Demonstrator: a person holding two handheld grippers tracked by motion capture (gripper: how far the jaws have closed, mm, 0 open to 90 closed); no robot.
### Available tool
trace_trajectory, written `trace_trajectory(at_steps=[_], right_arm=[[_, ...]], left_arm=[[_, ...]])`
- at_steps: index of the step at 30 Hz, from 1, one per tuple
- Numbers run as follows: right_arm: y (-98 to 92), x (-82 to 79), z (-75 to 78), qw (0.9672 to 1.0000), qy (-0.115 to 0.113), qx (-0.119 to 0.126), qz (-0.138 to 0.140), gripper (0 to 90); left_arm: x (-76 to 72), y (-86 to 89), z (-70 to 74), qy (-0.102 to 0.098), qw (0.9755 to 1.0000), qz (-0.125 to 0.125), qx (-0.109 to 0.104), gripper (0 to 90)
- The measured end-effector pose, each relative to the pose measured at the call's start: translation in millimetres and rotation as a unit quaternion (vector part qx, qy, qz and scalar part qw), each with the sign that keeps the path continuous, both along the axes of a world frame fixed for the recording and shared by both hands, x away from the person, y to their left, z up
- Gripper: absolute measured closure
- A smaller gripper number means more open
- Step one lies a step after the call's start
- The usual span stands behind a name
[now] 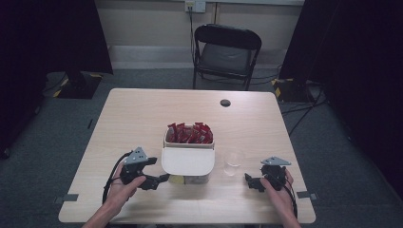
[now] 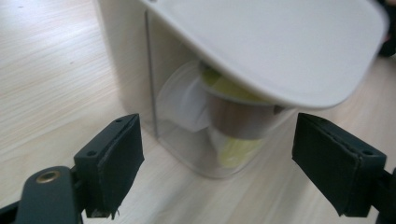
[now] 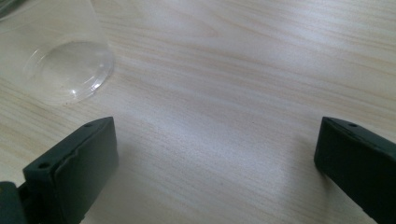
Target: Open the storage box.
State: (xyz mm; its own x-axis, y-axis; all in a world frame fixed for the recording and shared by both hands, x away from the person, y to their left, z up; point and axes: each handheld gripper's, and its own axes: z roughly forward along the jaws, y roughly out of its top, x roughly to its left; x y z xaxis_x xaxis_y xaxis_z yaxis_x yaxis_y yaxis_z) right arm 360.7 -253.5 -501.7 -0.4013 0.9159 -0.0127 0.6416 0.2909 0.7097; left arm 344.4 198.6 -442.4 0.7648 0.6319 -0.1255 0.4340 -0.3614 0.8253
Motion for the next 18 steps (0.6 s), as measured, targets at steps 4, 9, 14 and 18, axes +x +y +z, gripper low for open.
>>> trace_trajectory(at_steps=[4,9,14,18], right_arm=[[0.0,0.0,0.0,1.0,0.0,0.0,0.0,0.0],[0.0,0.0,0.0,1.0,0.0,0.0,0.0,0.0],[0.0,0.0,0.0,1.0,0.0,0.0,0.0,0.0],[0.0,0.0,0.0,1.0,0.0,0.0,0.0,0.0]], left_arm=[[1.1,-1.8,1.6,-0.007,0.9999,-0.002,0.012,15.5],[3.2,-0.8,2.9,-0.002,1.0,-0.008,-0.002,15.2],[4.4,-1.2,6.3,0.002,0.9999,-0.012,0.002,15.1],[3.6,-2.2,6.8,0.007,0.9999,-0.009,-0.011,15.2]])
